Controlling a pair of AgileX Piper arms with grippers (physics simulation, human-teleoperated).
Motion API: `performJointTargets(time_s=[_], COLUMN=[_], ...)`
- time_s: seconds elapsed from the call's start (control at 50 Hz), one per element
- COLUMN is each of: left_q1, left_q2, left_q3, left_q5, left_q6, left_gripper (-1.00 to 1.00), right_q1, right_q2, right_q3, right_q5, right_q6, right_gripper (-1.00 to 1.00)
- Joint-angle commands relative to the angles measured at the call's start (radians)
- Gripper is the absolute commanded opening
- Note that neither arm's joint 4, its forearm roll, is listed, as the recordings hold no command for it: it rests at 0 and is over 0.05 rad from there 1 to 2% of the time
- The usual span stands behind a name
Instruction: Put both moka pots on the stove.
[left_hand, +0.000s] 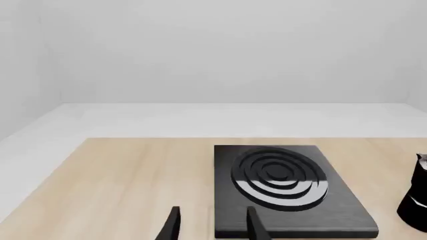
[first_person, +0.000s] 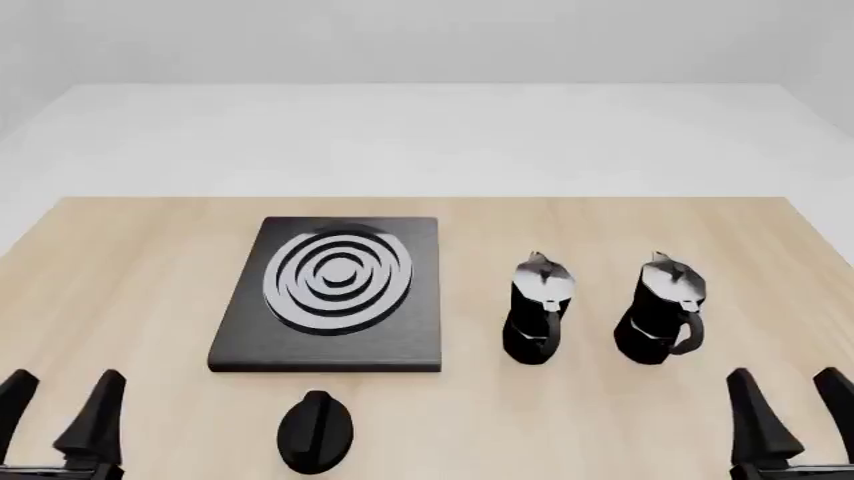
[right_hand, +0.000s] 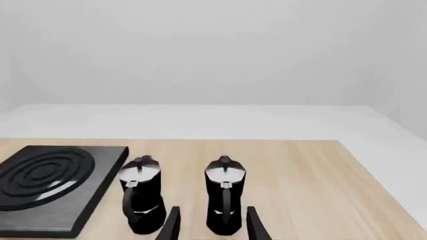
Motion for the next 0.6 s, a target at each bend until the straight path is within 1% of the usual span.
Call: performJointTargets(time_s=[0.02,0.06,0.08,0.1,0.22,0.26,0.36,0.42,0.46,0.48,0.5,0.54,0.56,0.6], left_q1=[0.000,0.000,0.000,0.000,0.000,0.000,0.000,0.000,0.000,0.000,0.000,0.000,0.000,0.000], left_q2=[0.005,0.005,0.004,0.005,0.004,0.004,0.005,0.004,0.005,0.005,0.005,0.005,0.005,0.005], left_q3=[-0.003,-0.003,-0.003,-0.003,-0.003,-0.003,-0.003,-0.003,-0.003,-0.003,-0.003,-0.003,-0.003,-0.003], left_q5=[-0.001,-0.001,-0.001,-0.001,-0.001,-0.001,-0.001,-0.001,-0.001,-0.001,-0.001,-0.001,-0.001,-0.001], left_q6=[0.000,0.000,0.000,0.000,0.000,0.000,0.000,0.000,0.000,0.000,0.000,0.000,0.000,0.000], left_gripper=[1.00,1.00,1.00,1.00,1.00,1.00,1.00,1.00,1.00,1.00,1.00,1.00,1.00,1.00], right_q1=[-0.014,-0.014,-0.041,-0.016,0.001,-0.002,0.000,0.002,-0.003,0.008,0.033,0.022,0.031,0.034], right_q2=[-0.003,-0.003,0.018,0.045,0.078,0.091,0.093,0.132,0.129,0.127,0.118,0.185,0.174,0.206], right_q3=[0.001,0.001,0.004,0.002,0.000,0.000,0.000,-0.008,-0.023,-0.033,-0.044,-0.069,-0.094,-0.124], right_q5=[0.009,0.009,0.002,0.008,-0.016,-0.028,-0.029,-0.050,-0.038,-0.028,-0.014,-0.039,-0.017,-0.018], right_q6=[0.000,0.000,-0.033,0.002,0.012,0.004,0.007,0.030,0.030,0.044,0.077,0.041,0.046,0.041], right_gripper=[1.00,1.00,1.00,1.00,1.00,1.00,1.00,1.00,1.00,1.00,1.00,1.00,1.00,1.00])
